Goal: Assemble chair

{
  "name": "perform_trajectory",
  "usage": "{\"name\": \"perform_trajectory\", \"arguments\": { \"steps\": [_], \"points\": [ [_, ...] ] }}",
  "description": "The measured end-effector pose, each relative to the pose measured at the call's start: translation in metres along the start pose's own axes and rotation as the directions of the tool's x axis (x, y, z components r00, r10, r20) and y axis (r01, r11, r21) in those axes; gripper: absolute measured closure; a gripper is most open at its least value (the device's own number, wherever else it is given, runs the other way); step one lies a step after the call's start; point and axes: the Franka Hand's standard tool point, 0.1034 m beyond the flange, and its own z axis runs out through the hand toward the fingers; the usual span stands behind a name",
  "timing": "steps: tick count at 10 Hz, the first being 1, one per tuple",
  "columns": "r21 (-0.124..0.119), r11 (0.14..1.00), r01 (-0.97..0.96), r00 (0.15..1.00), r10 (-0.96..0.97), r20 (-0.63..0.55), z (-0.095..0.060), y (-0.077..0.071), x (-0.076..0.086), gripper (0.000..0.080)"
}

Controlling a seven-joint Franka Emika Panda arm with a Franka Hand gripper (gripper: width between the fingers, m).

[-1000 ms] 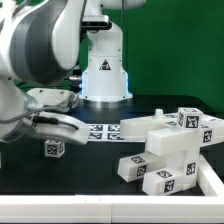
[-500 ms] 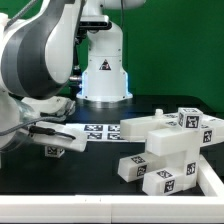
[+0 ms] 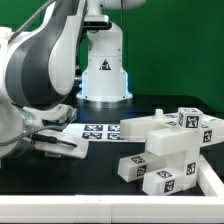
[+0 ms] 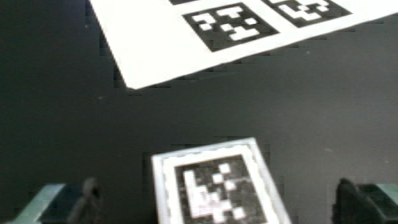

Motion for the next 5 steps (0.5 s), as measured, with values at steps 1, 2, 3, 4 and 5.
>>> {"name": "perform_trajectory", "arguments": {
  "steps": [1, 2, 3, 4, 5],
  "points": [
    [0.0, 1.0, 0.0, 1.0, 0.0, 0.0, 0.0, 0.0002, 0.0001, 0.0283],
    [0.0, 1.0, 0.0, 1.0, 0.0, 0.0, 0.0001, 0.0002, 0.0001, 0.0283],
    [0.0, 1.0, 0.0, 1.0, 0.0, 0.0, 0.0001, 0.0002, 0.0001, 0.0421],
    [0.0, 1.0, 0.0, 1.0, 0.0, 0.0, 0.0001, 0.0003, 0.0001, 0.0516],
    [0.0, 1.0, 0.001, 1.0, -0.001, -0.009, -0.0012, -0.0003, 0.0008, 0.0515]
  ]
}}
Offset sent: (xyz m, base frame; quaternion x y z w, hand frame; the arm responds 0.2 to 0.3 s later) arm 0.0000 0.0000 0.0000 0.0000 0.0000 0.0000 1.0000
